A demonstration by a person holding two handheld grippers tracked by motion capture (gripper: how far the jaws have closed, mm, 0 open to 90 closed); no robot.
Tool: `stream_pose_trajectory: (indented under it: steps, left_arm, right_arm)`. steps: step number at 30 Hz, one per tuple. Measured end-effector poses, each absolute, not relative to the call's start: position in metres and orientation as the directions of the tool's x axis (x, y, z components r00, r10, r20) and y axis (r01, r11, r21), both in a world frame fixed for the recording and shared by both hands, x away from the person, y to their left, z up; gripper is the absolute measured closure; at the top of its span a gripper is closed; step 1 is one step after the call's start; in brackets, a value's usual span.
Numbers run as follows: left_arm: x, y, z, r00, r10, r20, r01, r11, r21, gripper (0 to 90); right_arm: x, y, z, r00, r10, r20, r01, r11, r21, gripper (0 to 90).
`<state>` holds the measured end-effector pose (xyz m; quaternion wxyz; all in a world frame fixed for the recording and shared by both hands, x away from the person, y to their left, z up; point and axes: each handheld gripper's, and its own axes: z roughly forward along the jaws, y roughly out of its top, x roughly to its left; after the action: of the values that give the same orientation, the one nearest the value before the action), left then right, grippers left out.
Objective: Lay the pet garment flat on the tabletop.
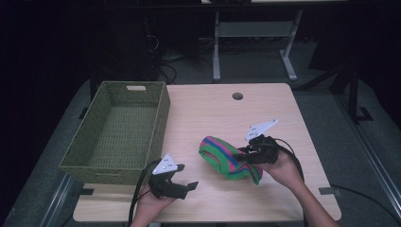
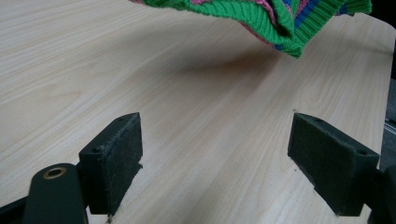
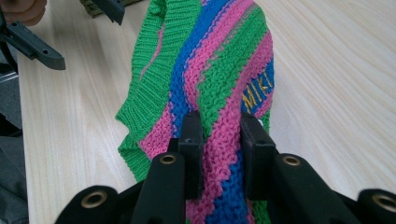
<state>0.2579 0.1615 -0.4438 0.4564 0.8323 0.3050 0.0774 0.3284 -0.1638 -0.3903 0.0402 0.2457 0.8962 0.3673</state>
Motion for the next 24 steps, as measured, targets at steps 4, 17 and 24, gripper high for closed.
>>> stream_pose_trajectory:
  steps: [4,17,24]
  left_arm:
    - [0.258,0.162,-0.444,0.801,0.579,-0.152,0.439,-0.397,0.806,17.5]
    - [0.257,0.163,-0.443,0.800,0.580,-0.154,0.440,-0.393,0.807,17.5]
    - [0.257,0.163,-0.443,0.800,0.580,-0.154,0.440,-0.393,0.807,17.5]
  right_arm:
    - [0.327,-0.162,-0.393,-0.878,0.467,0.106,0.407,0.613,0.677,73.1]
    - [0.322,-0.157,-0.406,-0.877,0.462,0.132,0.423,0.611,0.669,72.9]
    - [0.321,-0.154,-0.413,-0.880,0.454,0.142,0.425,0.617,0.662,72.7]
